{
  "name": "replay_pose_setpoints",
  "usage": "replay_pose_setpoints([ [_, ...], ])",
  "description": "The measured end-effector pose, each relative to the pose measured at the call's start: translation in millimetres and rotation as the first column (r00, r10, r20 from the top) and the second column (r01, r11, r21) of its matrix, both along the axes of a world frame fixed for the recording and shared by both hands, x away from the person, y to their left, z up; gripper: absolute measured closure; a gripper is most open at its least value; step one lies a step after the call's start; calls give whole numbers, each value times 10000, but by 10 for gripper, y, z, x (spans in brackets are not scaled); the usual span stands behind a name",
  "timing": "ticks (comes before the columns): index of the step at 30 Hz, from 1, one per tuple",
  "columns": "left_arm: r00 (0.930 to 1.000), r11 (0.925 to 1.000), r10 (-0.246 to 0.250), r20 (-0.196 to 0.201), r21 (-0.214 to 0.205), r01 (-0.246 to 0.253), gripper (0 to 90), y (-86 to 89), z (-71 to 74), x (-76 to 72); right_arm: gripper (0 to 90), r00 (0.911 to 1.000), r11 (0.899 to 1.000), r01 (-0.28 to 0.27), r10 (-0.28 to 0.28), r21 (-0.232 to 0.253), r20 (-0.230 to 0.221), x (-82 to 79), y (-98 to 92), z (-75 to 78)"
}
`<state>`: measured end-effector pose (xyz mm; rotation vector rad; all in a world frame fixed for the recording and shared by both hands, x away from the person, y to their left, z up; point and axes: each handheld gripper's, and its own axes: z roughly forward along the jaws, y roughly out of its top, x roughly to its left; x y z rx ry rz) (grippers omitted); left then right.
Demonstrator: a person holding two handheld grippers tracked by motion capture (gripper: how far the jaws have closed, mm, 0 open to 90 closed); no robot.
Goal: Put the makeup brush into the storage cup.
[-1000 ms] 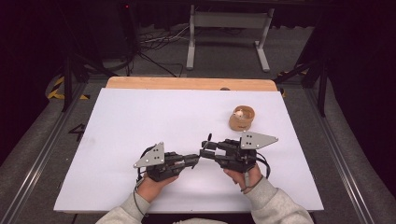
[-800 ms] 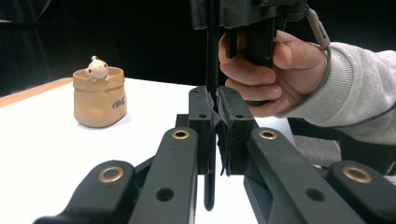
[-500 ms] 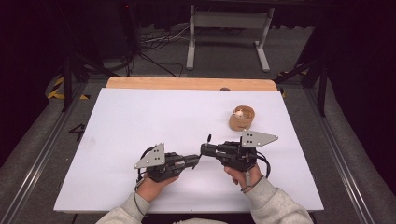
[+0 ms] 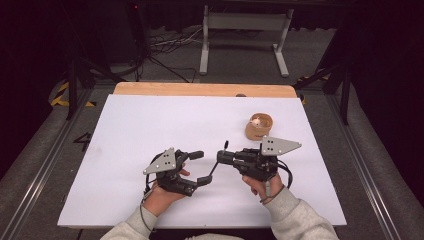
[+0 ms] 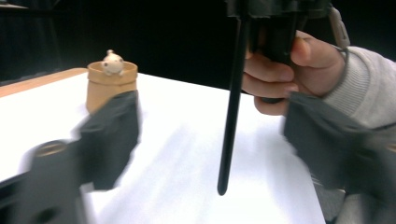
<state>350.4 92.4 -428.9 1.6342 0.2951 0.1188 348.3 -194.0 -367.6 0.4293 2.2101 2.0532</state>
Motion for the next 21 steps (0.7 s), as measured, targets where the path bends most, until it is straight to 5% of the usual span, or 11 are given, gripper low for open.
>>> replay_pose_setpoints([
  [12, 9945, 9934, 1039, 139, 483, -1044, 98, 189, 54, 33, 849, 9968, 9977, 675, -670, -96, 444, 71, -159, 185],
  [21, 9897, 9883, 1429, -35, 536, -1425, 73, 327, 58, 39, 849, 9850, 9875, 1578, -1571, -34, 711, 217, -282, 352],
])
